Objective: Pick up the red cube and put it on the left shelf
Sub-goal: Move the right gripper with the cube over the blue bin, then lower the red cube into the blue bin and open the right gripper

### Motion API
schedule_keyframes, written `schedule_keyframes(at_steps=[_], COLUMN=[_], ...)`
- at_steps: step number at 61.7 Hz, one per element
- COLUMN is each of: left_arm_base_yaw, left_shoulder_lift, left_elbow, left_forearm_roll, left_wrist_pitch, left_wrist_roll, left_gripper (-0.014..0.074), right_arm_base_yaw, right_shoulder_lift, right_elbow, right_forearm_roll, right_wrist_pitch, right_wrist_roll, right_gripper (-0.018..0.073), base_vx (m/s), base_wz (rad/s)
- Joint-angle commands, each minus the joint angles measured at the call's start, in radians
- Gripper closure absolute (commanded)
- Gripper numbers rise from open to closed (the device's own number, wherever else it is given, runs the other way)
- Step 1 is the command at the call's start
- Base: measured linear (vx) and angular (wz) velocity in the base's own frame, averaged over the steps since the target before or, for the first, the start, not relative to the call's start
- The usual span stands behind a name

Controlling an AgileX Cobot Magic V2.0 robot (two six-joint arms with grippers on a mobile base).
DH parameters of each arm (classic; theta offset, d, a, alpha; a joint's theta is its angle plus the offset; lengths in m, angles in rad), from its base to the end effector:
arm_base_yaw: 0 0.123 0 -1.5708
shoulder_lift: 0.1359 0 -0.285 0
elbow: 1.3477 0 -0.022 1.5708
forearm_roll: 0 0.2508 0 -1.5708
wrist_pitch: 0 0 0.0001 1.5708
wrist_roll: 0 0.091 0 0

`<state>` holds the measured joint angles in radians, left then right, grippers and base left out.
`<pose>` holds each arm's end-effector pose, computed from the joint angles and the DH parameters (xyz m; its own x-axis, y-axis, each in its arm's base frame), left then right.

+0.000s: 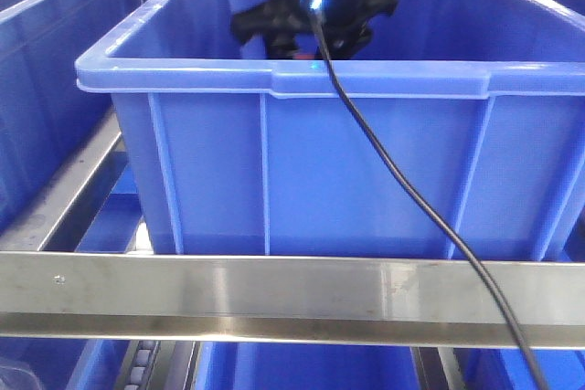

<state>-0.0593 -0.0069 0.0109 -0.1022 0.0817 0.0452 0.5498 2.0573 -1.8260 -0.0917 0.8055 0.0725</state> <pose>0.0563 -0.0041 0.2025 -0.0019 -0.0566 -0.9984 0.0676 0.9961 -0.0566 0.4042 0.2407 0.2665 -0.6966 -0.4165 -0.5842 -0.4823 0.8746 -0.0484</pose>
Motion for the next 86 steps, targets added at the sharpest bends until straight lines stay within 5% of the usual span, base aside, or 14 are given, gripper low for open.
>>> schedule_keyframes(at_steps=[1, 20, 36, 48, 71, 86], left_arm_base_yaw=[-0.001, -0.001, -0.001, -0.001, -0.001, -0.001], left_shoulder_lift=[-0.014, -0.014, -0.014, -0.014, -0.014, -0.014], left_elbow=[0.024, 0.024, 0.024, 0.024, 0.024, 0.024], left_forearm_roll=[-0.002, -0.002, -0.002, -0.002, -0.002, -0.002], left_wrist_pitch=[-0.09, -0.09, -0.09, -0.09, -0.09, -0.09], left_wrist_roll=[-0.005, -0.005, -0.005, -0.005, -0.005, -0.005], left_gripper=[0.0495, 0.0495, 0.0495, 0.0495, 0.0495, 0.0495], right_arm_base_yaw=[0.0, -0.002, -0.002, -0.002, -0.006, -0.006], right_shoulder_lift=[-0.037, 0.026, 0.024, 0.007, -0.124, -0.31], right_elbow=[-0.061, -0.06, -0.061, -0.061, -0.059, 0.087], right_forearm_roll=[-0.009, -0.009, -0.009, -0.012, -0.043, -0.054], right_wrist_pitch=[-0.049, -0.009, -0.007, -0.002, 0.038, -0.05], right_wrist_roll=[-0.009, -0.009, -0.009, -0.009, -0.009, -0.009], right_gripper=[0.0375, 0.0353, 0.0047, -0.0059, -0.0026, 0.0362], base_vx=[0.0, 0.0, 0.0, 0.0, 0.0, -0.01], base_wz=[0.0, 0.0, 0.0, 0.0, 0.0, -0.08])
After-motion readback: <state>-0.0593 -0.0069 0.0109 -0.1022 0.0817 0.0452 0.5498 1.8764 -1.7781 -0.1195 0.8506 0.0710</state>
